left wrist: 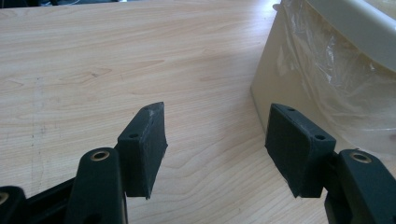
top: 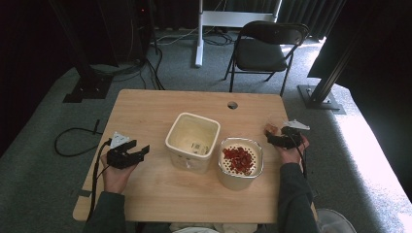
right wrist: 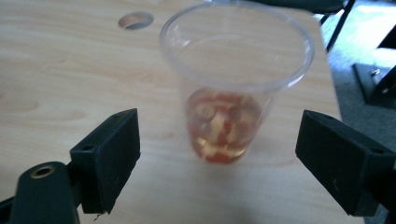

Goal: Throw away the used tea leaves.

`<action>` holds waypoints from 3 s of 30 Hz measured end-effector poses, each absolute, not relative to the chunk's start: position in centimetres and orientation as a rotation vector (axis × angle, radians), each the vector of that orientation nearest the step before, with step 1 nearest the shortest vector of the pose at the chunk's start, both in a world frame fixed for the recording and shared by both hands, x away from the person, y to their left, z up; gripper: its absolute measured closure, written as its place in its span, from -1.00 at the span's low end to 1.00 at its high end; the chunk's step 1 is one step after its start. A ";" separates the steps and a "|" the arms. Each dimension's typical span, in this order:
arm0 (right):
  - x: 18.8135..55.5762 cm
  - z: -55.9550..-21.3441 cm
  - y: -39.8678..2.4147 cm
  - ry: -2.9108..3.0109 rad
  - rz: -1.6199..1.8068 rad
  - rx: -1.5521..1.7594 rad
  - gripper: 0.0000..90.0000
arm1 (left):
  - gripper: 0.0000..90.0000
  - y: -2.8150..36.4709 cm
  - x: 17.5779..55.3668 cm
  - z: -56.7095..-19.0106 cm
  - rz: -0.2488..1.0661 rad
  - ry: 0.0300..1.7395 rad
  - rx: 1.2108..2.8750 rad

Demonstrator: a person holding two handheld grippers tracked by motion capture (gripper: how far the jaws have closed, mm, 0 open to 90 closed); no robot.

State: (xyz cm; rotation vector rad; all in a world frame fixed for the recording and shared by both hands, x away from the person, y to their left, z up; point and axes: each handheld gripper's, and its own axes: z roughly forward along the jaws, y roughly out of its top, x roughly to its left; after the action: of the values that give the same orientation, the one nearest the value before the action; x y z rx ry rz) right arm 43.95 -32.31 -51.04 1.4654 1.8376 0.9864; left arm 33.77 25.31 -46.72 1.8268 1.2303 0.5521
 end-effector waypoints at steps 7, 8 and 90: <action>44.7 -52.0 -33.0 1.814 1.039 1.483 -0.68 | -0.14 25.3 33.8 -46.9 0.548 1.233 1.836; 44.8 -52.0 -33.1 1.807 1.045 1.486 -0.68 | -0.14 25.3 33.8 -46.9 0.549 1.233 1.837; 31.0 -47.1 -30.4 1.825 1.210 1.211 -0.18 | -0.12 24.9 34.5 -51.3 0.500 1.272 1.906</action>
State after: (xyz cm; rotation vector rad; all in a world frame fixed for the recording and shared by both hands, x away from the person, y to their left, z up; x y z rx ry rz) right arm 30.97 -30.43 -47.15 1.2110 1.8246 1.2100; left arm 34.49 24.92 -51.30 1.9063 1.2716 0.5002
